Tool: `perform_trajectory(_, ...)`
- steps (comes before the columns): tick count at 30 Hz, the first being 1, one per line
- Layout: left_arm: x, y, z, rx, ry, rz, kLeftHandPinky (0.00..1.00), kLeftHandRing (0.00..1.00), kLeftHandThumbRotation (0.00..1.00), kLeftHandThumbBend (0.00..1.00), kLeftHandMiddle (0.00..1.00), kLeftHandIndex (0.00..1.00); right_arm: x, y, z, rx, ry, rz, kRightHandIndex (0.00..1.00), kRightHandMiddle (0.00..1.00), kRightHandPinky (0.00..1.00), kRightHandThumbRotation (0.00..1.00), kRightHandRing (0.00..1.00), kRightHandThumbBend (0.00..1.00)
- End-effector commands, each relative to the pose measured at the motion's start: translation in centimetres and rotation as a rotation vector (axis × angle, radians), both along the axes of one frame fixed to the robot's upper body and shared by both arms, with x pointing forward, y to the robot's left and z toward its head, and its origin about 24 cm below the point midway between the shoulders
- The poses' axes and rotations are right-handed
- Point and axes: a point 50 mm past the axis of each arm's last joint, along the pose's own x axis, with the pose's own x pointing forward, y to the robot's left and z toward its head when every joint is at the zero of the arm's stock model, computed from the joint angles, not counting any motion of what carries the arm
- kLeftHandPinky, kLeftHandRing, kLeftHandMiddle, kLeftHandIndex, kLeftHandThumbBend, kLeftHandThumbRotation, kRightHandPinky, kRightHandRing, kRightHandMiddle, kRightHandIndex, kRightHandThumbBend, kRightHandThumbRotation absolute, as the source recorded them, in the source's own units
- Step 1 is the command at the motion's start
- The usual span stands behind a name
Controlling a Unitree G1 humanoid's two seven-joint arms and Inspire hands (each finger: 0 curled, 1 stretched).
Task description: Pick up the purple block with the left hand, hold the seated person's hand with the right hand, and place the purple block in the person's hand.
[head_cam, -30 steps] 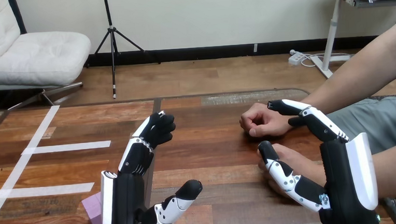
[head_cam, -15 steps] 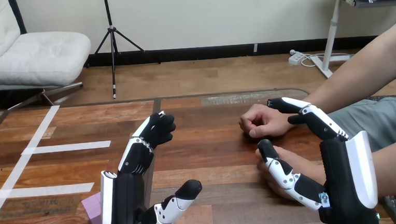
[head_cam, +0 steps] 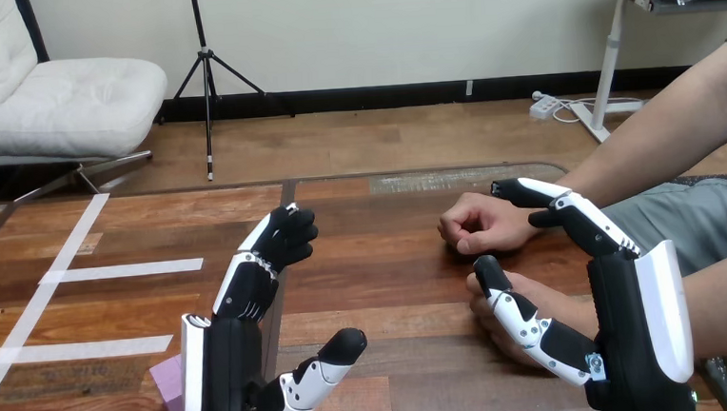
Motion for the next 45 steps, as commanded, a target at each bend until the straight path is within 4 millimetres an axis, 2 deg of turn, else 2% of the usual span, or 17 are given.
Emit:
perform_trajectory(1, 1.4, 0.1, 1.2, 0.013, -0.069, -0.008, 0.77, 0.79, 0.57, 0.79, 0.82, 0.83, 0.8, 0.2, 1.4, 0.021, -0.081, 0.004, 0.72, 0.74, 0.65, 0.22, 0.73, 0.42)
perform_trajectory(17, 2.0, 3.4, 1.3, 0.217, 0.041, 0.048, 0.80, 0.85, 0.59, 0.80, 0.86, 0.86, 0.6, 0.2, 1.3, 0.022, -0.073, 0.003, 0.71, 0.74, 0.66, 0.23, 0.73, 0.42)
perform_trajectory(27, 1.9, 5.5, 2.1, 0.343, 0.077, 0.118, 0.82, 0.88, 0.60, 0.80, 0.89, 0.88, 0.6, 0.2, 1.2, 0.019, -0.068, 0.002, 0.71, 0.74, 0.66, 0.22, 0.73, 0.42)
perform_trajectory(45, 1.3, 7.7, 3.3, 0.546, 0.103, 0.252, 0.88, 0.93, 0.65, 0.80, 0.94, 0.93, 0.6, 0.3, 1.0, 0.032, -0.046, 0.022, 0.72, 0.75, 0.66, 0.22, 0.73, 0.42)
